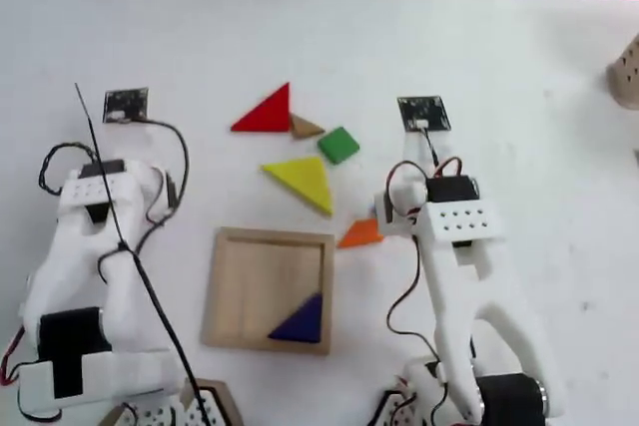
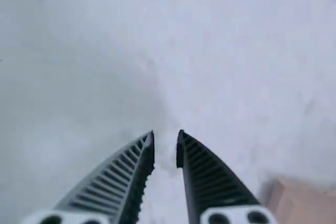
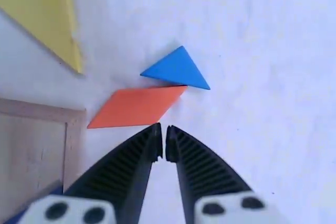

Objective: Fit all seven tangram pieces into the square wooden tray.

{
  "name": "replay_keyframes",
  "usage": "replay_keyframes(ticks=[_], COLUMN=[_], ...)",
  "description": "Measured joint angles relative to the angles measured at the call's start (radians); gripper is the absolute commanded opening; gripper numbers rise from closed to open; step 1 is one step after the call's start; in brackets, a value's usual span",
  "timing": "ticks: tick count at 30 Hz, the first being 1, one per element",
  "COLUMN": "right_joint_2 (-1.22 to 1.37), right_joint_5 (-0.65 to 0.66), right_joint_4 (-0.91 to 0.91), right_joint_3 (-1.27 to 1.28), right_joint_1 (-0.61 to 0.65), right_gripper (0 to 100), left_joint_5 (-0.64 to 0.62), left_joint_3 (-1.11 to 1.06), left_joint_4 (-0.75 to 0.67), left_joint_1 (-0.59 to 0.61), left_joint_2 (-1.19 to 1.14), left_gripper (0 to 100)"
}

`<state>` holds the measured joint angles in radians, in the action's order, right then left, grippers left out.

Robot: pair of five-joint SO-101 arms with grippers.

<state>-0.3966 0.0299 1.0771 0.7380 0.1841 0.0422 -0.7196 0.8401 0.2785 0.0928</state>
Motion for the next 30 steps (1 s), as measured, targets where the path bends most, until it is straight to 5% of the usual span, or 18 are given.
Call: replay_keyframes(ticks=[18,30], right_joint_2=[-0.003,-0.003], right_joint_5=[-0.049,0.011], right_joint_4=[0.0,-0.02], right_joint_3=[-0.002,0.035], right_joint_1=[-0.066,0.158], right_gripper=[2.2,2.2], left_joint_5=[0.002,0.002], left_joint_3=[0.0,0.0], left_joint_4=[0.0,0.0], left_joint_1=[-0.003,-0.003], left_joint_2=[0.0,0.0], left_gripper=[9,9])
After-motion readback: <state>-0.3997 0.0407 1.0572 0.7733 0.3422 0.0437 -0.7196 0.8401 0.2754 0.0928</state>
